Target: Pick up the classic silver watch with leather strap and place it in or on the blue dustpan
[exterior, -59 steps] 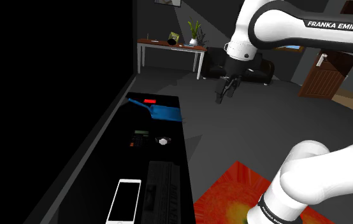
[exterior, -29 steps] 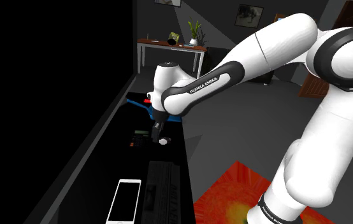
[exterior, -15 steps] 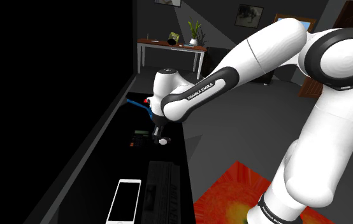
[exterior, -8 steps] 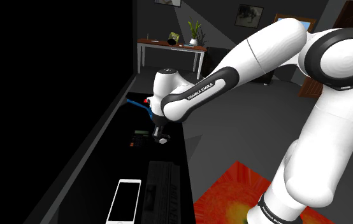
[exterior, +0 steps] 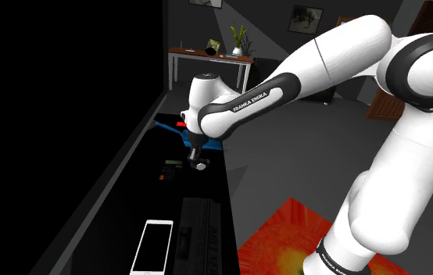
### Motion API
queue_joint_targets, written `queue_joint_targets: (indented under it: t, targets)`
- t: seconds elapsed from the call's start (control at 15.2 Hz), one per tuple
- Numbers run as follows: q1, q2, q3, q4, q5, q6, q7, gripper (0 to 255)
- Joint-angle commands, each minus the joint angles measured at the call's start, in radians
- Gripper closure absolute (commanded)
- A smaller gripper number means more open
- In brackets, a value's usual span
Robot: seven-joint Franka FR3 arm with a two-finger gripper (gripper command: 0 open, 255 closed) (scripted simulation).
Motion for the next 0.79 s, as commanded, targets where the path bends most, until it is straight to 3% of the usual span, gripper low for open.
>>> queue_joint_targets:
  t: [0.0,0.73]
  targets:
    - [0.002,-0.012,0.001,0.016,0.005,-0.028,-0.002,255]
    - [0.003,-0.079,0.000,0.097,0.028,-0.174,-0.025,255]
